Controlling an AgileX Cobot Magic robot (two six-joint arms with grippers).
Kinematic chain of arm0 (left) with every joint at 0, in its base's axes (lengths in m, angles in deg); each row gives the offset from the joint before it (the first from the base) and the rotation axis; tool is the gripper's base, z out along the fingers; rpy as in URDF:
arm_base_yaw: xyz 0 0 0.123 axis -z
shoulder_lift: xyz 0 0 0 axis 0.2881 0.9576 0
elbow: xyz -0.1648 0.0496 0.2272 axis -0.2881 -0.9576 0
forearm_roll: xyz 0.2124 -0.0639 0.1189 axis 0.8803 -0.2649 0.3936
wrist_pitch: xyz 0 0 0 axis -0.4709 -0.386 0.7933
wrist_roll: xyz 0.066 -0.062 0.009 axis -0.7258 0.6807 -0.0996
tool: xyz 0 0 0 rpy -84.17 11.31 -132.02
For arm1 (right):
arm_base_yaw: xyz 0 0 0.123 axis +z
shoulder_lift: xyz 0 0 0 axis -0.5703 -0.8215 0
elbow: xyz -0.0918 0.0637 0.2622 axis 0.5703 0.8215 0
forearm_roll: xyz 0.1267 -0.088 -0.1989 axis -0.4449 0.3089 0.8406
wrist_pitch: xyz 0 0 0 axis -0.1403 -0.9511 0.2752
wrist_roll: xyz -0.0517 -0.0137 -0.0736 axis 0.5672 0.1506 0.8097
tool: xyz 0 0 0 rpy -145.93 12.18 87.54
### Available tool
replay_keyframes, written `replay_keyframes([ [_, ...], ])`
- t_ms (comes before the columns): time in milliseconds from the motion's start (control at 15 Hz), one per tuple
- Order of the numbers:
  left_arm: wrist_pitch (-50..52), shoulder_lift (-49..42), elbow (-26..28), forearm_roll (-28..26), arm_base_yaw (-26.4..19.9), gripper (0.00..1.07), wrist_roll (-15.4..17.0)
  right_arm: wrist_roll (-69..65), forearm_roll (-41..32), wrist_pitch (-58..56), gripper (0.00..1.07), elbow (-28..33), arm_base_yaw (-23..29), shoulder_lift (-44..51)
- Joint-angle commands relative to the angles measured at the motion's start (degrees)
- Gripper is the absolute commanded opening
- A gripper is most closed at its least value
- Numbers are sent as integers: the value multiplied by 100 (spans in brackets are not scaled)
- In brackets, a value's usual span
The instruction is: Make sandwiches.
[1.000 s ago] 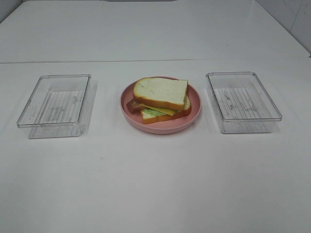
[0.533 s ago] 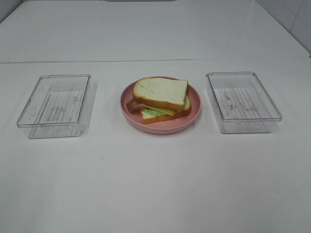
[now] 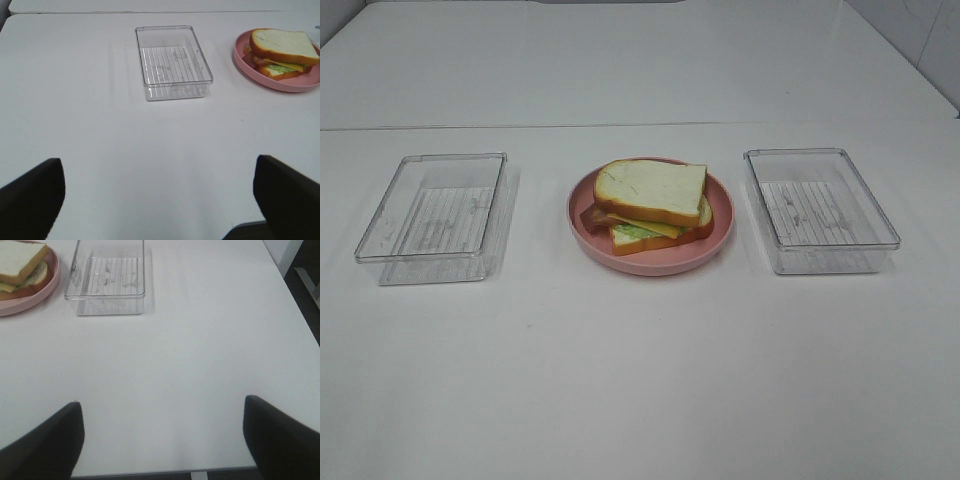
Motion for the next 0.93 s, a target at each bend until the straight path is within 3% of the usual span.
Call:
replay_keyframes([
  [67,23,-138,-11,0,-6,94,-6,40,0,57,85,23,-29,149],
  [933,29,-97,-11,0,-6,94,-6,40,0,57,85,23,-29,138],
])
